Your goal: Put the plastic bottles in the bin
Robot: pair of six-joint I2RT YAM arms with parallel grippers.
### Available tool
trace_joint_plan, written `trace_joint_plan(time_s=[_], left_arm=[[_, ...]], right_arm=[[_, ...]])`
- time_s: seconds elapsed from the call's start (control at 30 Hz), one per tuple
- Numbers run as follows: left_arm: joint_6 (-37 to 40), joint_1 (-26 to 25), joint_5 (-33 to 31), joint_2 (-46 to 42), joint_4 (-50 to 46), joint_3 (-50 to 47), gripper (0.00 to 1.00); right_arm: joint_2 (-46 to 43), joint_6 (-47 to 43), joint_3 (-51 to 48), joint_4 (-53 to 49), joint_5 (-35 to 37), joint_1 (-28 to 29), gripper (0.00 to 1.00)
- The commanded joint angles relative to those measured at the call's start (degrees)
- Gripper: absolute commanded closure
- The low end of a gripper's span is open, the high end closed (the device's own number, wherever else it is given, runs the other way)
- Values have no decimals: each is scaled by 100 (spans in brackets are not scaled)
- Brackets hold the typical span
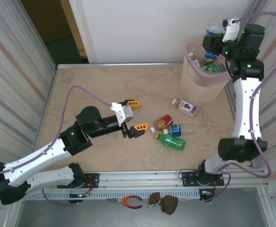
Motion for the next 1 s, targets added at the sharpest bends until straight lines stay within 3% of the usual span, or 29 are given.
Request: trace_joint_plan(time_s=[0.0, 0.4, 0.6, 0.97], left_arm=[[-86, 17, 56, 80, -93, 147, 22], [-234, 68, 420, 257, -150, 214, 22], [-304, 119, 512, 288, -334, 321, 22], [-555, 129, 523, 479, -194, 361, 23]], right_arm=[[564, -349, 682, -718, 292, -247, 57], [2685, -2037, 2743, -2632, 1743, -272, 55], [3251, -2455, 2836, -3017, 2362, -239, 54], [3774, -2393, 2469, -3114, 2267, -403, 48]])
